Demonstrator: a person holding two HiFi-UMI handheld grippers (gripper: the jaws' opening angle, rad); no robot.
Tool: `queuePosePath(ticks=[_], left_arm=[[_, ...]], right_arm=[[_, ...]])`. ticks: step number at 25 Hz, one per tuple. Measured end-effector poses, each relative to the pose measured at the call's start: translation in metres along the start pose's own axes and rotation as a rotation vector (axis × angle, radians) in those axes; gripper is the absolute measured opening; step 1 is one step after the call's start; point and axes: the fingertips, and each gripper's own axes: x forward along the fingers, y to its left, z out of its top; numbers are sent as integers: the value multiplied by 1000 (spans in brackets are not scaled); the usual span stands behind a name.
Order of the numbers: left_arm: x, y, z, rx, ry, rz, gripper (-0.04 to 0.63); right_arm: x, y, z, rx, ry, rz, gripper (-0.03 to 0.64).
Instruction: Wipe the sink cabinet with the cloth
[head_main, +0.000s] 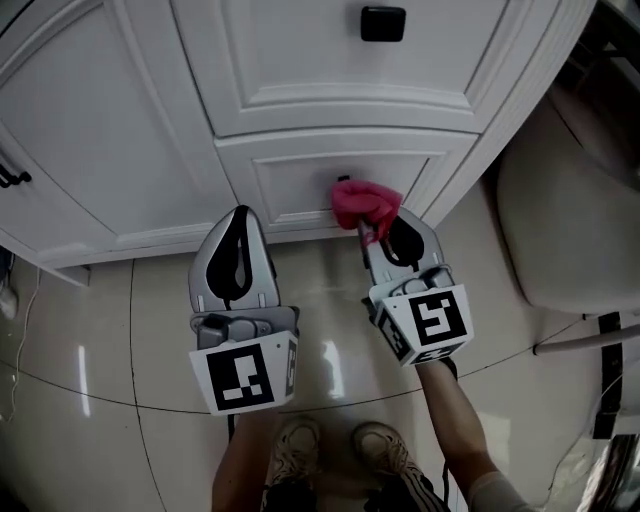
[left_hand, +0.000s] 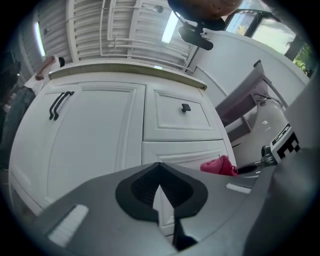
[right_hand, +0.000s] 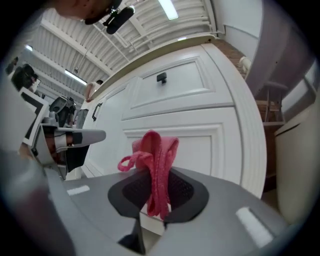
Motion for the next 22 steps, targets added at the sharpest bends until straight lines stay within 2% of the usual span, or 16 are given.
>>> queuePosePath(ticks=[5,11,13,15,16,18,20,22], left_arm=[[-3,-7,-12,-7,35,-8,11],[-2,-13,-14,-14,42,-23,11],[-4,-15,-17,-14,56,-27,11],[-11,-12,-21,-13,79,-21,11],[-16,-7,-22,-7,89,-15,11],[-26,5,-20,20,91,6,11],[-33,20,-14,47,72,36,11],[-39,36,-10,48,65,75,11]], right_arm=[[-18,-65,-12,33,31,-184,60],[-50,-123,-21,39,50,-334,60],[-58,-142,-27,103,49,-404,60],[-63,-142,-25,178,25,-442,60],[-64,-129,-19,190,4,-430,60],[-59,-75,-8,189,-39,-314,60],[-39,-2,-10,205,-46,-123,60],[-7,69,-25,179,-11,65,60]])
